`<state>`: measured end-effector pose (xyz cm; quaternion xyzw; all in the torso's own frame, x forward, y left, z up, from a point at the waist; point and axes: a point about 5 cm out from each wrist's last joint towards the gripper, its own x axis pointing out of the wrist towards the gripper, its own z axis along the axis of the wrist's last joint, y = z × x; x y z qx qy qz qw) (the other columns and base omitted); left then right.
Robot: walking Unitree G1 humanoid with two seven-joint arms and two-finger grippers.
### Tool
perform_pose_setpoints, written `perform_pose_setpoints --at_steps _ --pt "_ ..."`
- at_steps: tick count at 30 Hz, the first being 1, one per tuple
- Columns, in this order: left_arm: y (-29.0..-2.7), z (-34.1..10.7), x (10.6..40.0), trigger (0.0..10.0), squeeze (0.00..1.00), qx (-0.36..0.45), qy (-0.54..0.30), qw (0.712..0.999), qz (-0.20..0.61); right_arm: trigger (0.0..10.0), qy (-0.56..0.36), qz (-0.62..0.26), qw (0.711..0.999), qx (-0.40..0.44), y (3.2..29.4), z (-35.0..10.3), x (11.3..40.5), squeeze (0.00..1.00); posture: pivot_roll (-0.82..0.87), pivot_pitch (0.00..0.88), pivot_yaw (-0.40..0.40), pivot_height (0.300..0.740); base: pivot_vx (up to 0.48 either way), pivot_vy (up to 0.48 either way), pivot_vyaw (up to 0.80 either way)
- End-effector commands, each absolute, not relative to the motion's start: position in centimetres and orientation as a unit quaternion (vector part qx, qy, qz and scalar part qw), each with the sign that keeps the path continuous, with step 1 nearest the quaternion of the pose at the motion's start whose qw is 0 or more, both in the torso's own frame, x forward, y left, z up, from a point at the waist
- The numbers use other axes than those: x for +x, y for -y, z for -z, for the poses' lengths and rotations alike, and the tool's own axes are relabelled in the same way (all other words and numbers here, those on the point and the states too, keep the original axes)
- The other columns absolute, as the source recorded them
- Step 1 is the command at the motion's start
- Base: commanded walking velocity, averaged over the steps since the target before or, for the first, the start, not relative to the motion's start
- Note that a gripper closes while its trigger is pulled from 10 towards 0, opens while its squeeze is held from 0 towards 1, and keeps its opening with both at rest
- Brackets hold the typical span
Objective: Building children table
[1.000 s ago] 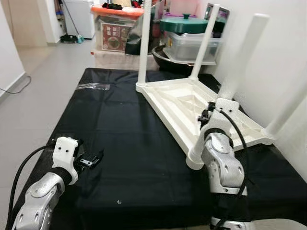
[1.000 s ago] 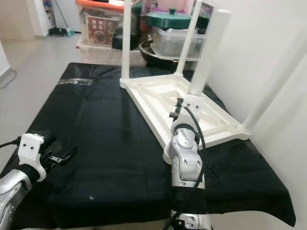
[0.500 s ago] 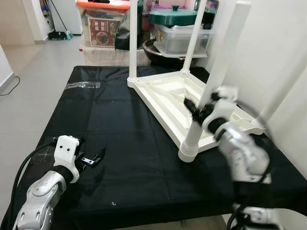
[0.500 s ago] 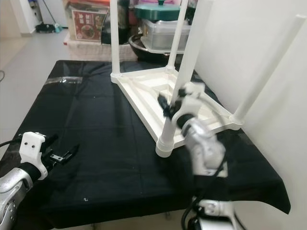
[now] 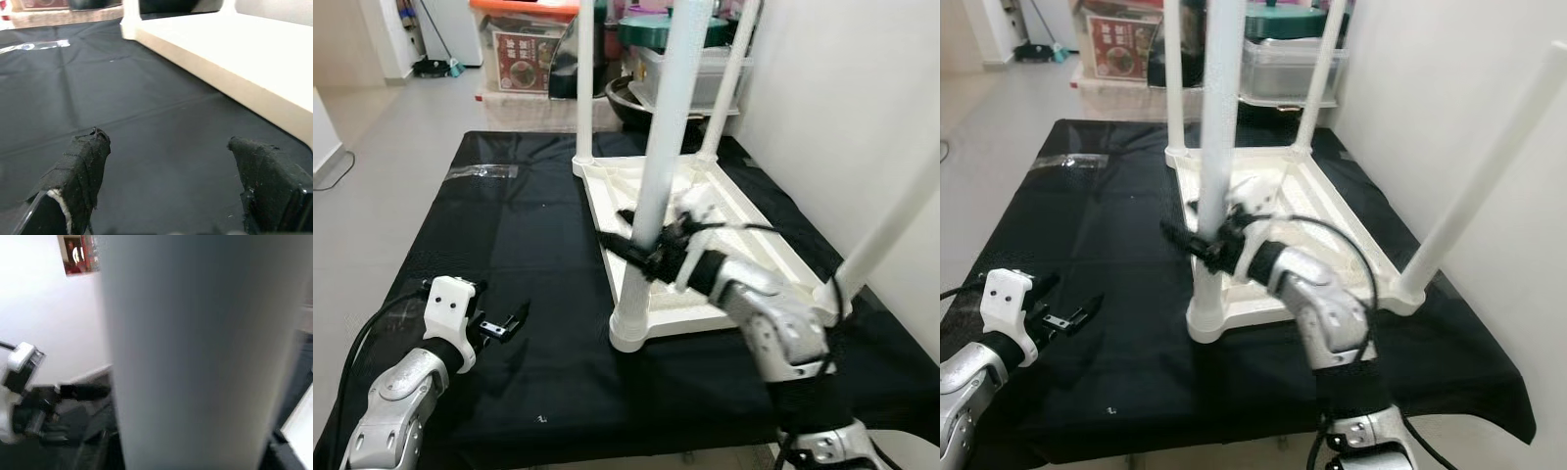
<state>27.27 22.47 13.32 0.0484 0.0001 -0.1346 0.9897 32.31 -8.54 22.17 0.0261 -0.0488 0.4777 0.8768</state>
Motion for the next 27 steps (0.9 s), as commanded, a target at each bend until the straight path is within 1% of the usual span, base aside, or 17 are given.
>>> perform_pose_setpoints --at_steps 1,3,4,5,6,7,8,9,11,12,13,15,16,18,20,21,27 --pt "-22.7 -13.1 27.0 10.0 0.00 0.058 -0.008 0.989 0.134 0.0 0.026 -0.475 0.880 0.007 8.3 -21.2 33.0 0.00 0.13 0.000 -0.132 0.740 0.000 0.000 0.00" --pt "-22.7 -13.1 27.0 10.0 0.00 0.058 -0.008 0.989 0.134 0.0 0.026 -0.475 0.880 0.007 8.3 -21.2 33.0 0.00 0.13 0.000 -0.132 0.740 0.000 0.000 0.00" --pt "-22.6 -13.0 26.9 10.0 0.00 0.057 -0.009 0.989 0.134 0.0 -0.004 -0.382 0.924 -0.010 9.4 -20.5 34.7 0.00 0.13 0.000 -0.130 0.740 0.000 0.000 0.00" --pt "-22.6 -13.0 26.9 10.0 0.00 0.057 -0.009 0.989 0.134 0.0 -0.004 -0.382 0.924 -0.010 9.4 -20.5 34.7 0.00 0.13 0.000 -0.130 0.740 0.000 0.000 0.00" --pt "-22.5 -12.9 26.9 10.0 0.00 0.056 -0.010 0.989 0.135 0.0 -0.044 -0.178 0.983 -0.006 12.9 -19.3 36.6 0.00 0.12 0.000 -0.121 0.740 0.000 0.000 0.00" --pt "-22.3 -12.8 26.9 10.0 0.00 0.055 -0.011 0.989 0.137 0.0 -0.083 0.015 0.996 0.004 16.5 -17.8 36.9 0.00 0.12 0.000 -0.122 0.740 0.000 0.000 0.00" --pt "-22.3 -12.8 26.9 10.0 0.00 0.055 -0.011 0.989 0.137 0.0 -0.083 0.015 0.996 0.004 16.5 -17.8 36.9 0.00 0.12 0.000 -0.122 0.740 0.000 0.000 0.00" --pt "-22.2 -12.8 26.9 10.0 0.00 0.055 -0.011 0.989 0.139 0.0 -0.112 0.146 0.983 0.011 19.0 -16.4 36.2 0.00 0.12 0.000 -0.122 0.740 0.000 0.000 0.00" --pt "-22.2 -12.8 26.9 10.0 0.00 0.055 -0.011 0.989 0.139 0.0 -0.112 0.146 0.983 0.011 19.0 -16.4 36.2 0.00 0.12 0.000 -0.122 0.740 0.000 0.000 0.00" --pt "-22.2 -12.8 27.0 10.0 0.00 0.055 -0.011 0.989 0.140 0.0 -0.124 0.211 0.969 0.013 20.1 -15.4 35.0 0.00 0.12 0.000 -0.119 0.740 0.000 0.000 0.00" --pt "-22.2 -12.8 27.1 10.0 0.00 0.055 -0.011 0.989 0.140 0.0 -0.127 0.227 0.965 0.014 20.1 -14.8 34.1 0.00 0.11 0.000 -0.114 0.740 0.000 0.000 0.00" --pt "-22.1 -12.8 27.1 10.0 0.00 0.054 -0.011 0.988 0.141 0.0 -0.130 0.214 0.968 0.011 19.4 -14.4 33.4 0.00 0.10 0.000 -0.110 0.740 0.000 0.000 0.00" --pt "-22.0 -12.8 27.2 10.0 0.00 0.054 -0.011 0.988 0.144 10.0 -0.131 0.168 0.977 0.008 17.9 -14.4 33.1 0.00 0.10 0.000 -0.107 0.740 0.000 0.000 0.00" --pt "-21.8 -12.7 27.3 10.0 0.00 0.053 -0.011 0.988 0.148 10.0 -0.119 0.115 0.986 0.035 16.0 -14.9 33.0 0.00 0.09 0.000 -0.101 0.740 0.000 0.000 0.00" --pt "-21.8 -12.7 27.3 10.0 0.00 0.053 -0.011 0.988 0.148 10.0 -0.119 0.115 0.986 0.035 16.0 -14.9 33.0 0.00 0.09 0.000 -0.101 0.740 0.000 0.000 0.00" --pt "-21.6 -12.8 27.4 10.0 0.00 0.052 -0.010 0.987 0.150 10.0 -0.074 0.059 0.994 0.058 15.2 -16.5 33.6 1.00 0.09 0.000 -0.101 0.740 0.000 0.000 0.00" --pt "-21.7 -12.9 27.5 10.0 0.00 0.053 -0.009 0.987 0.150 10.0 -0.031 0.037 0.996 0.076 15.3 -18.8 34.5 1.00 0.09 0.000 -0.105 0.740 0.000 0.000 0.00"
